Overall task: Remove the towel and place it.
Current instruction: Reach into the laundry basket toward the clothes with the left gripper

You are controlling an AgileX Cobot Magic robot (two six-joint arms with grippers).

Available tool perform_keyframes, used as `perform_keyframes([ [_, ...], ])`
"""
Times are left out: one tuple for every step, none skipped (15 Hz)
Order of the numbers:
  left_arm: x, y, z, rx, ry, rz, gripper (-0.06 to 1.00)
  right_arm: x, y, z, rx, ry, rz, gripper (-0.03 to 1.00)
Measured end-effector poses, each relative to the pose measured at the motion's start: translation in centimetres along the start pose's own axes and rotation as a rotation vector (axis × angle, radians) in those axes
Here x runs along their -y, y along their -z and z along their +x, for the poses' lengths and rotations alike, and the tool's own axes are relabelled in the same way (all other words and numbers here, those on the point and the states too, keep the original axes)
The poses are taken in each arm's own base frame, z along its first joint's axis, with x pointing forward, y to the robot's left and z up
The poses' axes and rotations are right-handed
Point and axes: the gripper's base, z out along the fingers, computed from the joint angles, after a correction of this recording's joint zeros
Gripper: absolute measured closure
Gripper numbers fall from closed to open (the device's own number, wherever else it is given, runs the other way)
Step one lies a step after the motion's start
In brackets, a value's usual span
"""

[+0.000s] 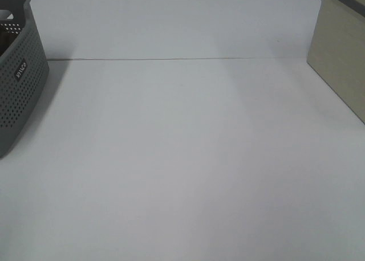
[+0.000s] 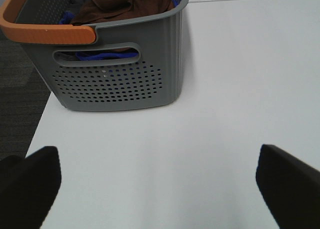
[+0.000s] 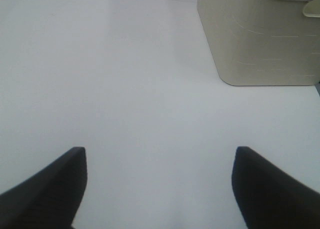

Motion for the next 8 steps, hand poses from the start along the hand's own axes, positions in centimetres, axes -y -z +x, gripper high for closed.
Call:
perform_keyframes([
  [0.00, 0.00, 0.00, 0.000, 0.000, 0.000, -0.05, 0.00, 0.00, 0.00, 0.000, 0.000, 0.000, 0.20],
  [0.00, 0.00, 0.00, 0.000, 0.000, 0.000, -0.05, 0.00, 0.00, 0.00, 0.000, 0.000, 0.000, 0.20],
  [0.00, 0.00, 0.00, 0.000, 0.000, 0.000, -0.05, 0.00, 0.00, 0.00, 0.000, 0.000, 0.000, 0.20],
  [0.00, 0.00, 0.00, 0.000, 0.000, 0.000, -0.05, 0.00, 0.00, 0.00, 0.000, 0.000, 0.000, 0.20],
  [0.00, 0.00, 0.00, 0.000, 0.000, 0.000, -0.05, 0.00, 0.00, 0.00, 0.000, 0.000, 0.000, 0.20],
  [0.00, 0.00, 0.00, 0.000, 0.000, 0.000, -0.05, 0.00, 0.00, 0.00, 0.000, 0.000, 0.000, 0.20],
  [0.00, 0.00, 0.00, 0.000, 0.000, 0.000, -0.05, 0.00, 0.00, 0.00, 0.000, 0.000, 0.000, 0.20],
  [0.00, 0.00, 0.00, 0.000, 0.000, 0.000, -0.05, 0.00, 0.00, 0.00, 0.000, 0.000, 0.000, 0.20],
])
